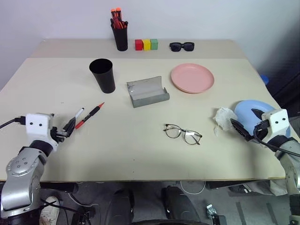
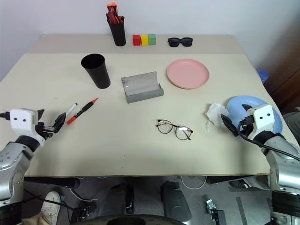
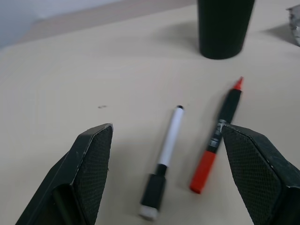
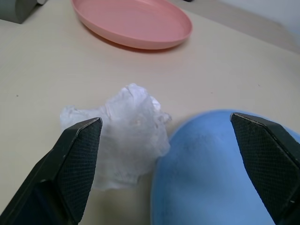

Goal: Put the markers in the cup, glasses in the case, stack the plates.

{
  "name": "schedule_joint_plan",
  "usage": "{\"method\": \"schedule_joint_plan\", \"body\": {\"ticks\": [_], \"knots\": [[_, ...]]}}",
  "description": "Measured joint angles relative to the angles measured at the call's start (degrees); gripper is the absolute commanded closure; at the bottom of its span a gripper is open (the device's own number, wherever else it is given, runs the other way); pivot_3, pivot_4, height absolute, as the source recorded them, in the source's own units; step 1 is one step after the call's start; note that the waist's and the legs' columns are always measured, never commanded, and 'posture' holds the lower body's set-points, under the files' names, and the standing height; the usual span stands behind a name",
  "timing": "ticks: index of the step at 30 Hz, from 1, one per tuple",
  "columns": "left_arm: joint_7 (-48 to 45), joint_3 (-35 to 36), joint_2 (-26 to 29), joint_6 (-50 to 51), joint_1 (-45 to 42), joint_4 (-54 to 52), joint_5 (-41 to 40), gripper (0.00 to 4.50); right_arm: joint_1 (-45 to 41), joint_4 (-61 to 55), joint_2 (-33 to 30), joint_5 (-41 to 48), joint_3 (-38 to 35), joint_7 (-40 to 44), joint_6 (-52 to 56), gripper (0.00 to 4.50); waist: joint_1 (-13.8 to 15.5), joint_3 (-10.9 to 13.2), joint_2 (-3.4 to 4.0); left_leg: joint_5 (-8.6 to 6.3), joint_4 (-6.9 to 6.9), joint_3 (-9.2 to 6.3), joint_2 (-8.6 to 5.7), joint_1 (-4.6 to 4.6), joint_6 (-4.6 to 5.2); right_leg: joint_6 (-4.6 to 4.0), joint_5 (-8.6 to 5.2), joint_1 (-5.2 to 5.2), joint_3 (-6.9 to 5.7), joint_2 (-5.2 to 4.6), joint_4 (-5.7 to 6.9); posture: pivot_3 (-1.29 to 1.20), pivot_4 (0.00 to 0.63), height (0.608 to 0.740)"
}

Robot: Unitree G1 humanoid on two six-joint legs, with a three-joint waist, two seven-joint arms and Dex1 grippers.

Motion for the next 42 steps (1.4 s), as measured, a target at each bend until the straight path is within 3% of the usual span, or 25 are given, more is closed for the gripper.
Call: {"method": "schedule_joint_plan", "body": {"ticks": [10,19,22,24,30,42], "knots": [[0.0,-0.9,-0.9,0.3,-0.9,0.0,0.0,0.72,-0.8,0.8,0.3,0.0,1.3,0.7,-1.4,0.0,0.0,0.0,0.0,0.0,0.0,0.0,0.0,0.0,0.0,0.03,0.01,0.0,0.0,0.0,0.0,0.0,0.15,0.725],[0.8,-8.0,-1.0,4.6,-7.4,1.5,1.0,0.72,-0.5,1.9,1.0,-0.1,1.4,0.6,-3.7,0.0,0.1,0.0,0.01,0.0,0.05,-0.02,-0.02,0.01,0.0,0.05,0.03,0.06,0.0,0.03,0.02,0.0,0.15,0.725],[0.6,-11.5,0.2,7.7,-10.2,3.6,2.2,0.03,-0.2,1.3,2.3,-0.1,1.9,0.1,-3.9,0.0,0.0,0.0,0.01,0.0,0.05,-0.03,-0.01,0.01,0.0,0.06,0.03,0.05,0.0,0.04,0.03,0.0,0.15,0.725],[0.2,-13.5,1.2,10.9,-12.2,4.9,2.7,0.03,-0.1,0.6,2.5,-0.3,2.7,-0.2,-3.9,0.0,-0.1,0.0,0.01,0.0,0.05,-0.04,-0.01,0.02,0.0,0.06,0.03,0.05,0.0,0.05,0.06,0.0,0.15,0.725],[-0.3,-16.1,4.6,18.6,-19.8,10.8,4.0,0.03,-0.1,-5.4,5.1,-1.1,5.7,-2.8,-1.6,0.0,0.0,0.0,0.02,0.0,0.06,-0.05,-0.01,0.01,0.0,0.06,0.03,0.05,-0.01,0.05,0.07,0.0,0.15,0.725],[-5.3,-22.2,5.7,31.7,-34.4,21.0,3.3,0.03,1.6,-27.9,7.0,0.2,13.7,-5.9,11.1,0.0,0.6,0.0,0.01,0.01,0.1,-0.1,-0.04,0.0,-0.02,0.07,0.03,0.05,-0.05,0.05,0.13,0.0,0.15,0.725]]}}
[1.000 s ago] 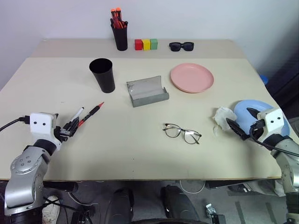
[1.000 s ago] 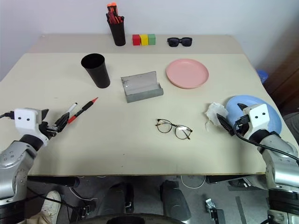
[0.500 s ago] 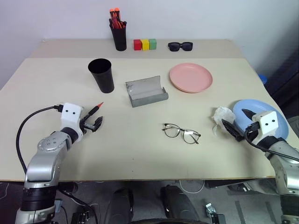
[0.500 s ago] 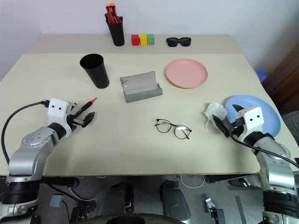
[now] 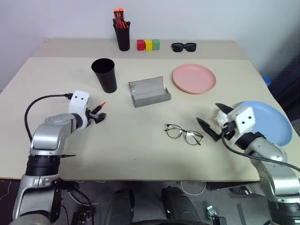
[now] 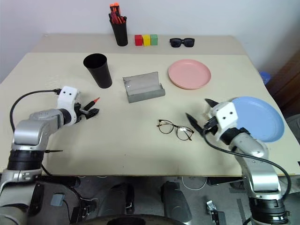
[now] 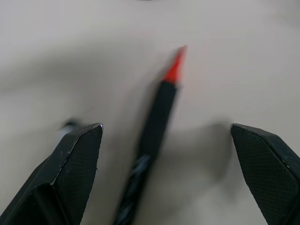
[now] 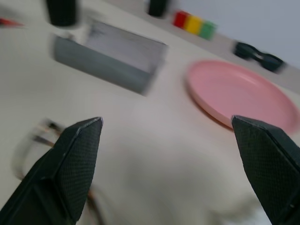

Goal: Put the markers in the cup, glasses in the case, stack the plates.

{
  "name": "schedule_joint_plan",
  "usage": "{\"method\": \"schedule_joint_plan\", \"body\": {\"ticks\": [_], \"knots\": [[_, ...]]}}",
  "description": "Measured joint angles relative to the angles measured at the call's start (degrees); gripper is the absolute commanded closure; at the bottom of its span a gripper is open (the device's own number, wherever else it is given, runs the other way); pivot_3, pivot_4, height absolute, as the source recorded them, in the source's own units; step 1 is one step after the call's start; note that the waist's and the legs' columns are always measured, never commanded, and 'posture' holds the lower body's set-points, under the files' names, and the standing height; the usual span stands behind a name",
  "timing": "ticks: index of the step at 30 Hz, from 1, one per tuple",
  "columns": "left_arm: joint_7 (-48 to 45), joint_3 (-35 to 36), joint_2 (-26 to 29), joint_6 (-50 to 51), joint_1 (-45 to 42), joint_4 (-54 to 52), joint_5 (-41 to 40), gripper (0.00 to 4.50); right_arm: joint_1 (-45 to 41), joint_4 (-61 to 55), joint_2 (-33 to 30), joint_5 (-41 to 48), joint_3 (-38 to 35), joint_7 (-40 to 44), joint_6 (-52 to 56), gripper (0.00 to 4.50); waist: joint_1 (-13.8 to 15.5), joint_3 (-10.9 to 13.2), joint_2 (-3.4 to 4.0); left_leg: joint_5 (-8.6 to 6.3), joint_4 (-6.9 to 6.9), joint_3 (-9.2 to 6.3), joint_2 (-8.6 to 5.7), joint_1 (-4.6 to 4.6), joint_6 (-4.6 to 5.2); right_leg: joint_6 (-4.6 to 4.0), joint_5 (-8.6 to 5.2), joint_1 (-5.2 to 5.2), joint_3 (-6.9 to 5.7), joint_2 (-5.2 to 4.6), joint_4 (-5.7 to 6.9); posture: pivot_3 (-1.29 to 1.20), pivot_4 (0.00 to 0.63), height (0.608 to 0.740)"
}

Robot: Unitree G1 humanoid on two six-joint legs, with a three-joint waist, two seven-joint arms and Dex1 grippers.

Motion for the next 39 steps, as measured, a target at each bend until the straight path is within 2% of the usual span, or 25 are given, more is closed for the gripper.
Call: {"method": "schedule_joint_plan", "body": {"ticks": [1,4,9,10,19,24,31,35,39], "knots": [[-0.4,-0.2,0.0,0.0,-0.5,0.8,0.0,0.03,0.5,-0.8,0.0,0.4,0.3,0.2,0.7,0.0,0.1,0.0,0.0,0.0,0.0,0.0,0.0,0.0,0.0,0.0,0.0,0.0,0.0,0.0,0.0,0.0,0.15,0.725],[-1.2,-0.7,-0.1,0.0,-2.2,2.9,0.1,0.88,2.1,-2.9,-0.2,1.1,2.4,2.2,2.2,0.0,0.8,0.0,0.02,0.0,0.01,0.0,0.0,0.02,0.0,-0.01,0.0,0.0,0.0,0.01,0.02,0.0,0.15,0.725],[-2.3,-2.1,-0.5,-1.1,-2.8,3.7,0.7,3.4,0.5,-3.9,0.4,1.3,8.2,3.7,3.0,0.0,1.0,0.0,0.04,0.0,0.05,0.01,0.0,0.03,0.0,-0.01,0.0,0.02,0.0,0.0,0.02,0.0,0.15,0.725],[-2.3,-2.1,-0.5,-1.2,-2.8,3.7,0.7,4.04,0.2,-3.9,0.5,1.3,8.5,3.7,3.0,0.0,1.1,-0.1,0.04,0.0,0.05,0.0,0.0,0.02,0.0,-0.01,0.0,0.02,0.0,0.0,0.02,0.0,0.15,0.725],[1.0,-0.2,-3.1,-10.1,1.2,2.0,1.9,4.04,-7.7,4.2,4.8,-1.4,12.6,2.1,3.4,0.0,1.2,-0.1,0.0,0.0,0.08,0.0,0.0,-0.02,0.0,-0.01,0.0,0.01,0.0,-0.01,0.03,0.0,0.15,0.725],[6.6,7.0,-10.0,-18.6,4.4,-4.4,0.3,4.04,-14.1,11.3,10.9,-4.7,12.3,-3.7,1.3,0.0,1.1,-0.1,-0.04,0.0,0.07,0.0,0.02,-0.06,0.0,0.0,0.01,-0.05,0.0,0.0,0.06,0.0,0.15,0.725],[14.2,13.2,-16.1,-27.7,4.6,-12.4,-1.1,4.04,-18.1,16.8,17.2,-9.0,12.4,-10.9,-2.7,0.0,1.1,-0.1,-0.04,0.01,0.08,0.01,0.01,-0.08,0.0,0.01,0.03,-0.06,0.0,-0.01,0.07,0.0,0.15,0.725],[18.2,12.8,-18.4,-32.0,0.7,-11.4,0.8,4.04,-19.9,21.4,18.0,-14.6,14.6,-13.4,-8.9,0.0,1.2,-0.1,-0.05,0.01,0.08,0.01,0.0,-0.08,-0.01,0.02,0.03,-0.06,0.0,-0.01,0.06,0.0,0.15,0.725],[20.5,10.2,-20.0,-37.8,-7.0,-4.4,3.4,4.04,-21.3,24.3,20.2,-17.1,15.5,-14.8,-11.3,0.0,1.1,-0.1,-0.05,0.01,0.08,0.01,-0.01,-0.08,-0.01,0.02,0.03,-0.06,0.0,0.0,0.06,0.0,0.15,0.725]]}}
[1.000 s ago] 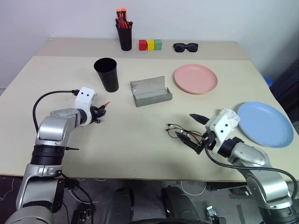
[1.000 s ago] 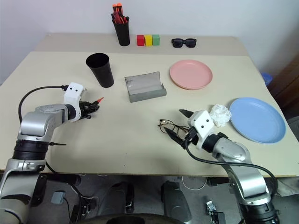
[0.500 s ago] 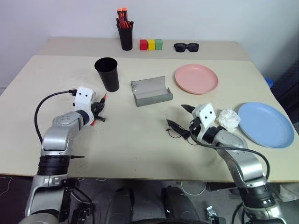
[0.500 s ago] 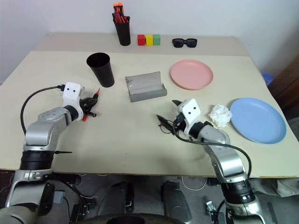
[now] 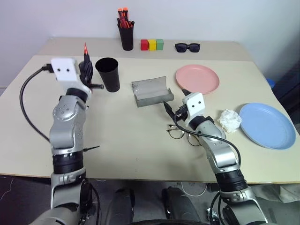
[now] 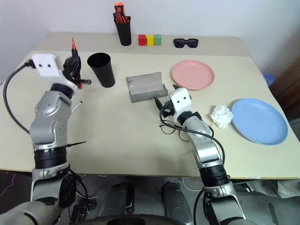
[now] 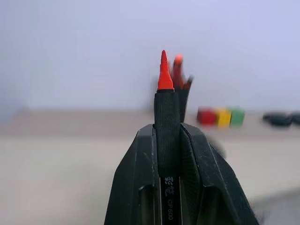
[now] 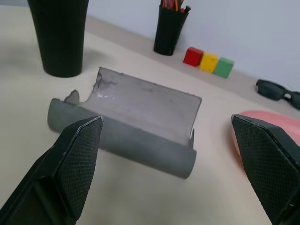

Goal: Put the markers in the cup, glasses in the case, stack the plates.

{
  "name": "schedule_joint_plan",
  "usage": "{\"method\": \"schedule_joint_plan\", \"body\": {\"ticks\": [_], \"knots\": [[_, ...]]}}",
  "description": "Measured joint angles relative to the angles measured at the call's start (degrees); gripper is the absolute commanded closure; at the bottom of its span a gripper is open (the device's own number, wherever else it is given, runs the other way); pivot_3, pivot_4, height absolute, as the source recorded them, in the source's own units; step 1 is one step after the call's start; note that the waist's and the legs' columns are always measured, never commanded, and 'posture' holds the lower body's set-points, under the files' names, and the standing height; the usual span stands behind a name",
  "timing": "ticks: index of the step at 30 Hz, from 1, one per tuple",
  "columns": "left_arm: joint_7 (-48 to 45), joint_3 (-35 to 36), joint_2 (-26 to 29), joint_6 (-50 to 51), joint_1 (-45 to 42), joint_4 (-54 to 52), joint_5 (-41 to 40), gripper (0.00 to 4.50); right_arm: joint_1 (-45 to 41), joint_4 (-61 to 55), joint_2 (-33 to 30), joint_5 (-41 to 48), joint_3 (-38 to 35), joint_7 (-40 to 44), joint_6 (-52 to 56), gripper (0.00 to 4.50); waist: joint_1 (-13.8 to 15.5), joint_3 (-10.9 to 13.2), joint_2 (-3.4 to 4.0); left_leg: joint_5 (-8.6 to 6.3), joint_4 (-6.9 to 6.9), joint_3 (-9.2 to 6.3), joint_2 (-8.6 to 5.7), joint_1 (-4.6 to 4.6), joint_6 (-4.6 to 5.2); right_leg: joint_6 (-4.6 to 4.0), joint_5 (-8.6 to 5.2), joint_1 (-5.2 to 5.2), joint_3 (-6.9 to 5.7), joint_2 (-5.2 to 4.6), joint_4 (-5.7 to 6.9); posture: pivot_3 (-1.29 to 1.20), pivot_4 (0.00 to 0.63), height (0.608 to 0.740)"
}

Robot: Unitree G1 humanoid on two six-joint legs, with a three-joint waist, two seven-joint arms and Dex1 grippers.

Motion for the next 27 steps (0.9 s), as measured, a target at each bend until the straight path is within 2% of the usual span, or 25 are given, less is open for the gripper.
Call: {"method": "schedule_joint_plan", "body": {"ticks": [2,8,13,19,27], "knots": [[1.4,-1.5,-0.6,-4.1,-4.7,6.6,1.8,4.04,-0.4,0.7,0.3,-0.8,0.9,0.0,-0.6,0.0,0.0,0.0,0.0,0.0,-0.01,0.0,0.0,0.0,0.0,0.0,0.0,0.0,-0.01,0.02,-0.01,0.0,0.15,0.725],[5.2,-1.3,-1.0,-21.3,-21.2,35.8,5.1,4.04,-1.0,2.4,2.6,-1.8,1.9,-0.1,-1.7,0.0,-0.1,0.0,0.0,0.0,-0.05,0.02,0.0,-0.02,0.0,0.01,0.0,-0.02,-0.01,0.02,-0.1,0.0,0.15,0.725],[6.2,-1.5,-0.5,-33.4,-25.5,52.3,7.0,4.04,-2.1,2.5,3.3,-2.3,1.9,-0.7,-2.1,0.0,-0.3,0.0,0.0,0.01,-0.08,0.04,0.01,-0.03,-0.01,0.01,0.0,-0.04,-0.01,0.03,-0.11,0.0,0.15,0.725],[7.2,-1.5,0.9,-40.9,-25.8,60.4,8.6,4.04,-2.1,2.5,3.8,-2.7,1.8,-1.7,-2.1,0.0,-0.1,0.0,-0.02,0.01,-0.07,0.05,0.01,-0.05,-0.01,0.01,0.0,-0.04,-0.02,0.02,-0.11,0.0,0.15,0.725],[7.1,-1.9,1.1,-44.9,-27.1,66.0,8.7,4.04,-1.1,1.7,4.5,-2.4,1.9,-0.9,-2.1,0.0,0.0,0.0,-0.02,0.01,-0.06,0.05,0.0,-0.06,-0.01,0.02,0.0,-0.04,-0.03,0.02,-0.11,0.0,0.15,0.725]]}}
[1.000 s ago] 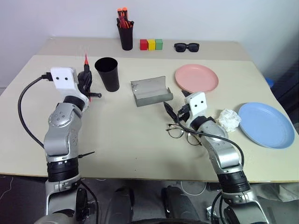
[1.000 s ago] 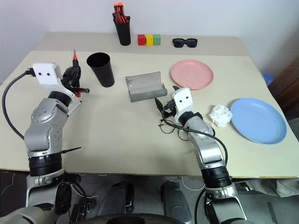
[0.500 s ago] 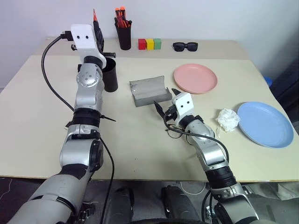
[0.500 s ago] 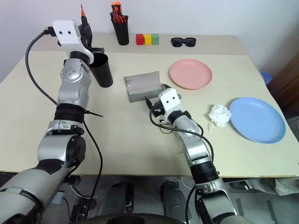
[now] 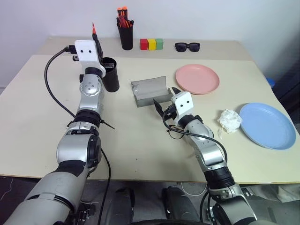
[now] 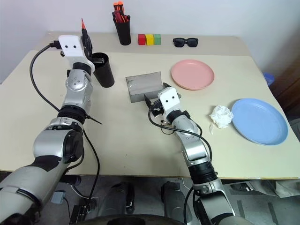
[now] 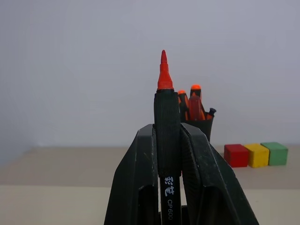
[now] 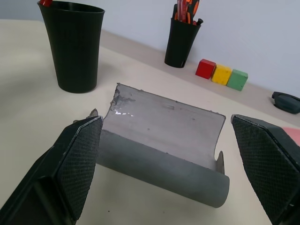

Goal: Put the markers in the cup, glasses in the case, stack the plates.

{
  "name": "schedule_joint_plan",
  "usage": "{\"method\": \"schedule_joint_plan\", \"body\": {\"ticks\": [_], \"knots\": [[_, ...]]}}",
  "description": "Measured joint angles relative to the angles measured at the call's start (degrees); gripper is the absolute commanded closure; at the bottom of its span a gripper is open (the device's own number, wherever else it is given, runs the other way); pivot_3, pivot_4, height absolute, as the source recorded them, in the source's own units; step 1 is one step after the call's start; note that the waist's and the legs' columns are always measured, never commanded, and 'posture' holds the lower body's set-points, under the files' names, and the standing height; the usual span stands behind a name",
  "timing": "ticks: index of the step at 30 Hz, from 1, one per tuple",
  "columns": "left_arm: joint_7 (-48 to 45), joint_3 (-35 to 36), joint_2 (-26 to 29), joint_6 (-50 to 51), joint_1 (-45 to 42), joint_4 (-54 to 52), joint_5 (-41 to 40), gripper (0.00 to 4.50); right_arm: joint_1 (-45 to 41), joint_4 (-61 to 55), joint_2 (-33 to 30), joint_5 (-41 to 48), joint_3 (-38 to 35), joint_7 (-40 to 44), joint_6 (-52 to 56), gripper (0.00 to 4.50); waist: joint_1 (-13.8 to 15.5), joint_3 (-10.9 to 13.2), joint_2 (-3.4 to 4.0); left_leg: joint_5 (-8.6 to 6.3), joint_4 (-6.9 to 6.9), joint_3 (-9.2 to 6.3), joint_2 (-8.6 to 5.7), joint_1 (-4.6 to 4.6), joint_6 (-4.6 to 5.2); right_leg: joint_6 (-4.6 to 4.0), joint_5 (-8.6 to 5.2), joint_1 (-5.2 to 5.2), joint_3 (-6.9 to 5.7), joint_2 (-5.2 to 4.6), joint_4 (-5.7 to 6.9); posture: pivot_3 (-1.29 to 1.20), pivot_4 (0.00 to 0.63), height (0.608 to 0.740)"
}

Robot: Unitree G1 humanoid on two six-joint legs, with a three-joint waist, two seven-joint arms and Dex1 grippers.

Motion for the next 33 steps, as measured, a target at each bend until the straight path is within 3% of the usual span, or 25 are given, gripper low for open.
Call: {"method": "schedule_joint_plan", "body": {"ticks": [24,27,31,33], "knots": [[1.4,-0.7,-0.2,-2.7,-2.5,5.4,1.0,4.04,0.9,-1.9,0.4,0.2,0.5,1.7,0.1,0.0,0.0,0.0,0.0,0.0,0.0,0.0,0.0,0.0,0.0,0.0,0.0,0.0,-0.01,0.01,0.01,0.0,0.15,0.725],[1.4,-0.7,-0.4,-2.7,-2.5,5.5,1.0,3.01,1.0,-2.0,0.4,0.2,0.5,1.8,0.1,0.0,0.0,0.0,0.0,0.0,0.0,0.0,0.0,0.0,0.0,0.0,0.0,0.0,-0.01,0.01,0.01,0.0,0.15,0.725],[2.5,-0.7,-0.4,-2.7,-2.5,5.7,1.1,1.09,1.0,-2.1,0.4,0.2,0.5,2.1,0.1,0.0,0.0,0.0,0.0,0.0,0.0,0.0,0.0,0.0,0.0,0.0,0.0,0.0,-0.01,0.01,0.01,0.0,0.15,0.725],[2.8,-0.7,-0.4,-2.7,-2.5,5.7,1.1,1.09,1.0,-2.1,0.4,0.2,0.5,2.3,0.1,0.0,0.0,0.0,0.0,0.0,0.0,0.0,0.0,0.0,0.0,0.0,0.0,0.0,-0.01,0.01,0.01,0.0,0.15,0.725]]}}
